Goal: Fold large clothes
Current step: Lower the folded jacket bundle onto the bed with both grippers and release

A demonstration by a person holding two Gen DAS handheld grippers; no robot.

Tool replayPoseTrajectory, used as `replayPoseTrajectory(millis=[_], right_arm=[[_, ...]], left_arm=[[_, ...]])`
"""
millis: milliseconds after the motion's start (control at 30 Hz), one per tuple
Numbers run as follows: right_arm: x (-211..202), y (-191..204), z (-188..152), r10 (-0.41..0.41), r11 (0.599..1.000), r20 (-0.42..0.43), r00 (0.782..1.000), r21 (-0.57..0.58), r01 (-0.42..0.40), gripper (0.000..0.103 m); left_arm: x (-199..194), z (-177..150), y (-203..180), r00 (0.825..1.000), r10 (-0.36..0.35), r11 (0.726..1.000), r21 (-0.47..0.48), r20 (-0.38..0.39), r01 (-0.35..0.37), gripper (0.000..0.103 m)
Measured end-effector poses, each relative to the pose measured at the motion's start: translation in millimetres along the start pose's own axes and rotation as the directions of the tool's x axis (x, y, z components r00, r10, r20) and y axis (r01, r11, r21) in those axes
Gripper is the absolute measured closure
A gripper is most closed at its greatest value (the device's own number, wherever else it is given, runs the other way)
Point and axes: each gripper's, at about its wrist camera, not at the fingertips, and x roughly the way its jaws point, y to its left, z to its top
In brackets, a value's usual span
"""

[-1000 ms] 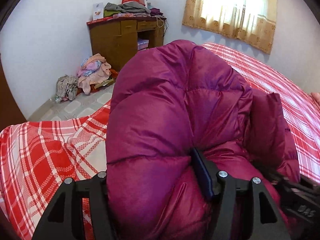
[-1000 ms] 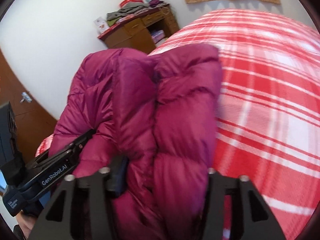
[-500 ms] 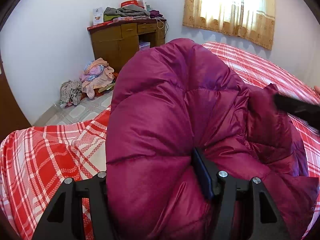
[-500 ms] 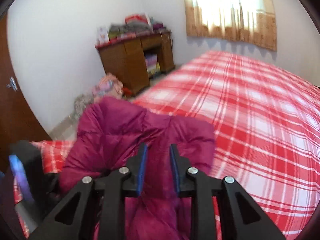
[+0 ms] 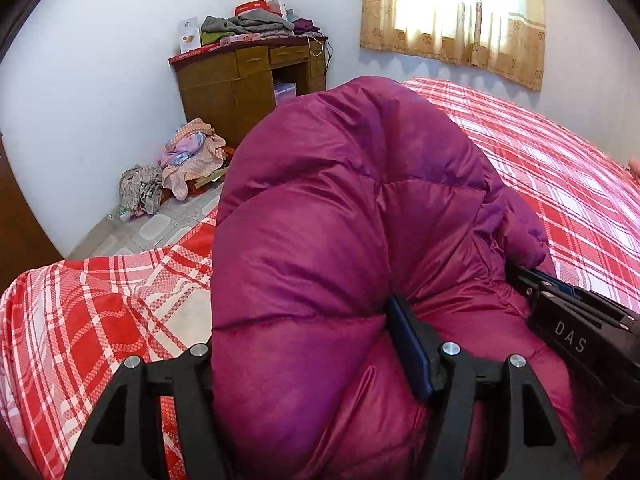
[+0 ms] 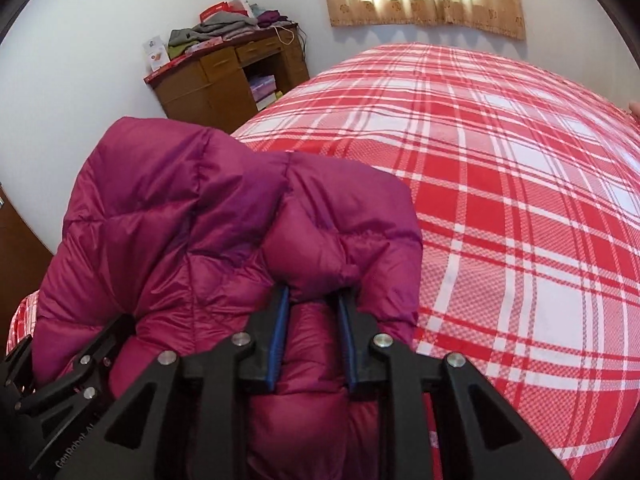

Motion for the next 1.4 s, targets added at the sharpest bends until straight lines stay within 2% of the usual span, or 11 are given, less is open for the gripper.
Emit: replayPoseTrajectory(millis=[67,200,233,367,533,667,733,867,1033,1267,1400], right_arm=[[-2,2,-1,-0.004,1.0,0.003,1.0,-0.002,0.004,0.079],[-4,2,-3,-0.01,1.0,0.014,1.0,-0.01,0.011,0.079],[-3,1,-3,-0.01,1.0,0.014,1.0,-0.007,0.01,0.079],[-4,1,-4,-0.007,1.0,0.018,1.0,-0.002,0.007,0.079],[-6,0,-4,-0.004,1.0,0.025,1.0,0.004,0.004,0.079],[-7,-2,-5,0.007,1.0,0.029,1.0,0.017,-0.007,0.079],[-7,-4,-5,0.012,1.0,0.031,0.999,0.025,-0.012,0.079],[-7,-5,-5,0.017,0.999,0.029,0.999,0.035,-0.018,0.079],[-6,-5,-4,0.006,0.999,0.029,1.0,0.035,-0.007,0.079],[-7,-1,-4,-0.023,1.0,0.029,0.999,0.008,0.023,0.077],[-14,2,-2,-0.041,0.999,0.008,0.999,-0.023,0.041,0.068]], left_arm=[[-4,-1,0,1.0,0.0,1.0,0.003,0.011,0.0,0.036],[-18,7,16,0.997,-0.081,0.996,-0.042,-0.015,0.08,0.036],[-27,12,24,0.996,-0.084,0.995,-0.059,0.006,0.084,0.036],[-48,44,35,0.995,-0.006,0.998,-0.057,0.103,0.012,0.036],[-3,75,21,0.998,0.039,0.999,-0.03,0.044,-0.038,0.036],[35,70,2,0.998,0.055,0.998,0.029,-0.031,-0.055,0.036],[44,65,-6,0.996,0.079,0.995,0.063,-0.033,-0.077,0.036],[54,62,-5,0.996,0.075,0.996,0.057,-0.042,-0.073,0.036],[63,63,-13,0.992,0.113,0.991,0.08,-0.05,-0.108,0.036],[42,57,-15,0.989,0.143,0.984,0.111,-0.041,-0.138,0.036],[3,47,-3,0.995,0.09,0.992,0.089,-0.049,-0.085,0.036]])
